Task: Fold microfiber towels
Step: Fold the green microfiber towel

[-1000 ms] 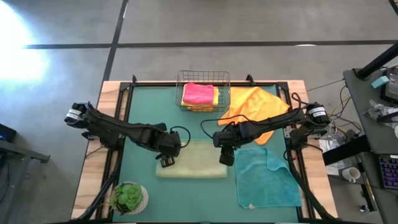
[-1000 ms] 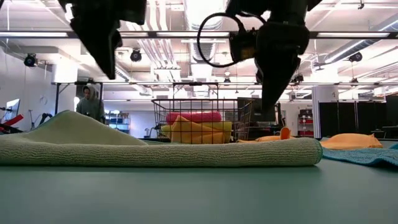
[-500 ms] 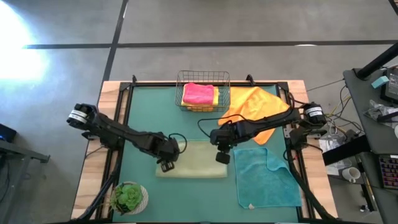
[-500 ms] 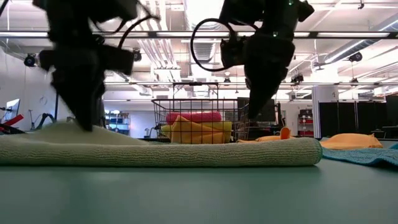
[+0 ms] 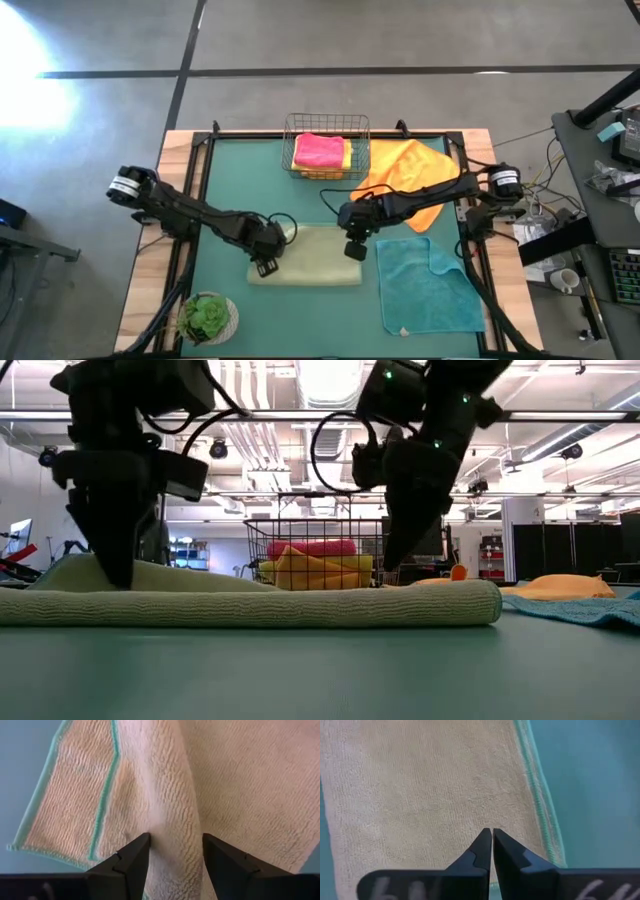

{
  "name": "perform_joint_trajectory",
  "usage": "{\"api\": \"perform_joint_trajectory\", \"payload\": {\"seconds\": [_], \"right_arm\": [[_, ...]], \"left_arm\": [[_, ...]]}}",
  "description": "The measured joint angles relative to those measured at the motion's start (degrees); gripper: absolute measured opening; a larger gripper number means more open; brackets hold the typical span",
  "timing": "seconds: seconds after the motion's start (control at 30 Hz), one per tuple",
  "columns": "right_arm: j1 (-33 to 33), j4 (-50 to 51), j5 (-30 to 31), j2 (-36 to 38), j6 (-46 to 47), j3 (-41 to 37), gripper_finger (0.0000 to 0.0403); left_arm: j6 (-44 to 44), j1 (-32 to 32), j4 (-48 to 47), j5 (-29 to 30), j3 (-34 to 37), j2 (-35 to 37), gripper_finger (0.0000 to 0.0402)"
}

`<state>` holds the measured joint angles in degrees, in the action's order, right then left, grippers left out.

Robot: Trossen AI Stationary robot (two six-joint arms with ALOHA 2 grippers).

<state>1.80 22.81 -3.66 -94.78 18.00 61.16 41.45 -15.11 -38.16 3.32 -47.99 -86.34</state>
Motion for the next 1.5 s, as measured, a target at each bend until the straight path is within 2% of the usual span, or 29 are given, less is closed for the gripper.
{"api": "perform_joint_trajectory", "payload": {"seconds": [0.27, 0.53, 0.7, 0.87, 0.97, 1.2, 1.3, 1.5], "right_arm": [[-1.2, -6.5, 0.2, -0.3, 1.0, -5.0, 0.0009], [-1.6, -7.2, -1.8, -2.9, 3.6, -5.9, 0.0008], [-0.4, -7.4, -4.3, -3.7, 7.6, -5.9, 0.0008], [1.1, -7.2, -10.4, -4.0, 10.2, -4.7, 0.0008], [1.3, -6.9, -13.6, -4.1, 10.7, -3.8, 0.0008], [1.2, -5.8, -13.1, -1.1, 9.8, -2.1, 0.0008], [1.2, -4.5, -12.8, 1.2, 8.6, -2.2, 0.0008], [1.2, 3.8, -7.7, 7.2, 6.1, -2.4, 0.0008]], "left_arm": [[-0.3, 0.4, 0.3, 1.7, 1.5, -0.5, 0.0166], [-0.2, 2.0, 0.5, 2.3, 2.9, -2.0, 0.0166], [-0.4, 3.7, 0.2, 11.1, 3.0, -2.4, 0.0166], [-4.3, 7.3, 0.2, 19.6, 3.2, -2.6, 0.0166], [-8.2, 10.1, 0.1, 18.9, 2.8, -2.5, 0.0166], [-10.6, 10.9, -1.9, 12.3, -0.8, 0.3, 0.0166], [-10.2, 10.6, -1.9, 9.2, -2.9, 2.1, 0.0166], [-3.9, 8.0, -1.3, 5.8, -7.0, 4.6, 0.0166]]}}
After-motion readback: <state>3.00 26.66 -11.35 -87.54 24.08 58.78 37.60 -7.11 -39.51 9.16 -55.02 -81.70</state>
